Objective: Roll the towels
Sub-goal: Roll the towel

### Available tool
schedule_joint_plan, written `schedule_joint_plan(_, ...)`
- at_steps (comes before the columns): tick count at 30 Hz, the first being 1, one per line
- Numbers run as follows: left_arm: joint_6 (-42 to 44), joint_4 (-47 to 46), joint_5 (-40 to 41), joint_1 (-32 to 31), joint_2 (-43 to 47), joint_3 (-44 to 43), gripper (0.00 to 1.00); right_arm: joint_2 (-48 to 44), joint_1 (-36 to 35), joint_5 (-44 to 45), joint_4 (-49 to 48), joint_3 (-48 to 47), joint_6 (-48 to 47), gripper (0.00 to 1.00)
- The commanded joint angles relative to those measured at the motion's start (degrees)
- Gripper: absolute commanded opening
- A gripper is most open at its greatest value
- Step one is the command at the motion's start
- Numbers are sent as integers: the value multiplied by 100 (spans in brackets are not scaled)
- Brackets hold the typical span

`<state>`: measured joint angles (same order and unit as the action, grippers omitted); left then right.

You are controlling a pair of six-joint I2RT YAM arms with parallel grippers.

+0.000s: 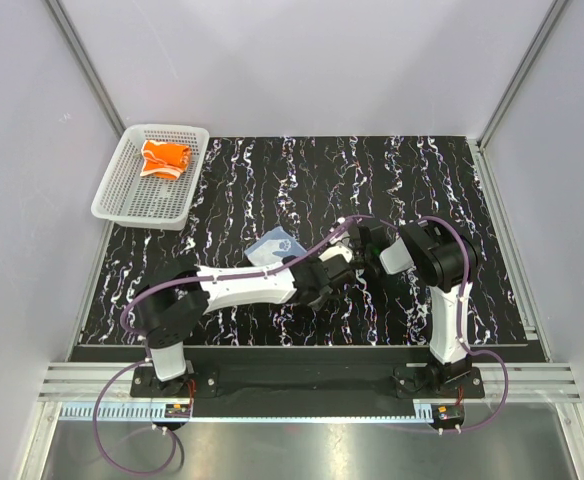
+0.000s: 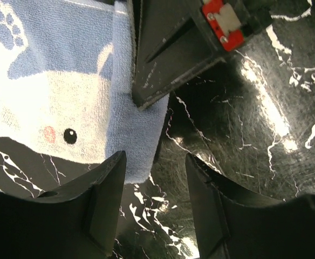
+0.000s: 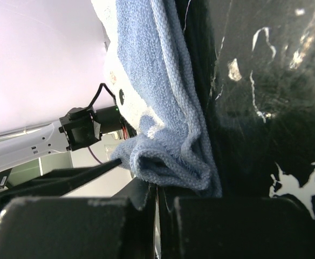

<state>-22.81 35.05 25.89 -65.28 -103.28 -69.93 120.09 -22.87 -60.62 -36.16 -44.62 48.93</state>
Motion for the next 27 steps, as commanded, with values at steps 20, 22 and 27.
schedule_joint_plan(20,-75,-271,-164,525,616,552,52,471,11,613,435,-91,-287,1)
schedule_joint_plan(22,-75,-87,-111,481,774,270,56,471,11,613,435,-91,-296,1)
schedule_joint_plan(27,-57,11,-180,525,644,102,58,261,11,648,469,-12,-340,2)
